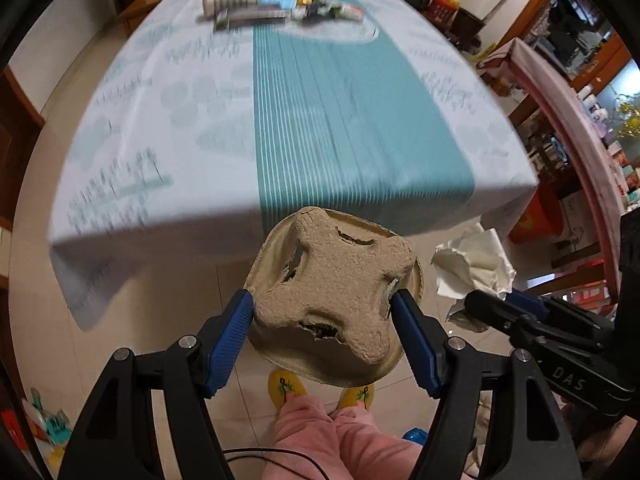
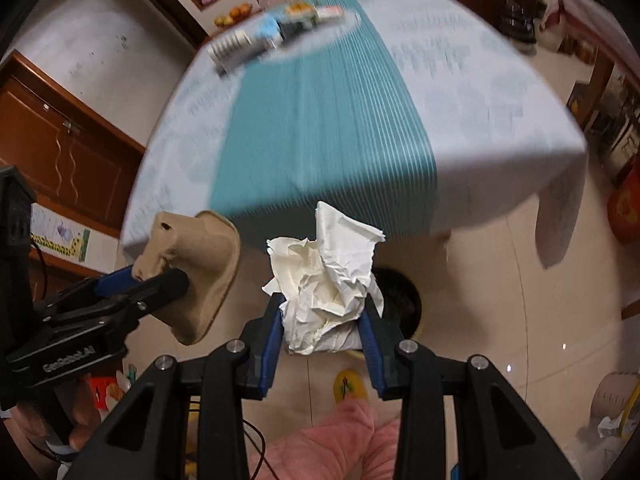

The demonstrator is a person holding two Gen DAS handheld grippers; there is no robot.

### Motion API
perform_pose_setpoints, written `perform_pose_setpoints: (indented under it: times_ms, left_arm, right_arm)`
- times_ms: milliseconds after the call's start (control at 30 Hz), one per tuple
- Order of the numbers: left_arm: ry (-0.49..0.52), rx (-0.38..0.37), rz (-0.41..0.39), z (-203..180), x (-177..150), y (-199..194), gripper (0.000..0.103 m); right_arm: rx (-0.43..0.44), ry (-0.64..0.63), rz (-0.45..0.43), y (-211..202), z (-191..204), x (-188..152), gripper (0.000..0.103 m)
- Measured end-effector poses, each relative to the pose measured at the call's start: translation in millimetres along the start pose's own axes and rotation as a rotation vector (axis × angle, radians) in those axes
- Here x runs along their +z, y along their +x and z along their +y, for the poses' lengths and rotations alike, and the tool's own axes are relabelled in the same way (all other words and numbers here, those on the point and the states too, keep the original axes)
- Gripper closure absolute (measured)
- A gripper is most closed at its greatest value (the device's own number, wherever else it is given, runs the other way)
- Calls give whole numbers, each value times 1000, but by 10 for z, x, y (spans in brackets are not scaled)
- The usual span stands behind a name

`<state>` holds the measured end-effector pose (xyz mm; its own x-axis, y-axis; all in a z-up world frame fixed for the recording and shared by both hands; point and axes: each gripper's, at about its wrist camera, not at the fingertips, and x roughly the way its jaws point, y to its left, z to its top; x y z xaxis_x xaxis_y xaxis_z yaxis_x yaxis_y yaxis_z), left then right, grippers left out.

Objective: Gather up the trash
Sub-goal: 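Carry the egg tray and tissue to the black bin and open both grippers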

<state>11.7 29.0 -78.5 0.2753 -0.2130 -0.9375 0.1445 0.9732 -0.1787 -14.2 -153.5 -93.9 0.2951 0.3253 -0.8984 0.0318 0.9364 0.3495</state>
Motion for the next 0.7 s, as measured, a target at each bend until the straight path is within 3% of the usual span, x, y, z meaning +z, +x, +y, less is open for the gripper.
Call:
perform_pose_setpoints:
  times_ms: [300,700]
  left_arm:
    - [-38,90,76,-89,-487,1160,33]
    - [-75,118,103,55,-584,2290,33]
  right_arm:
    - [7,41,132,1069,-626,-411,67]
    - [-1,86,185,2284,-1055,-512,60]
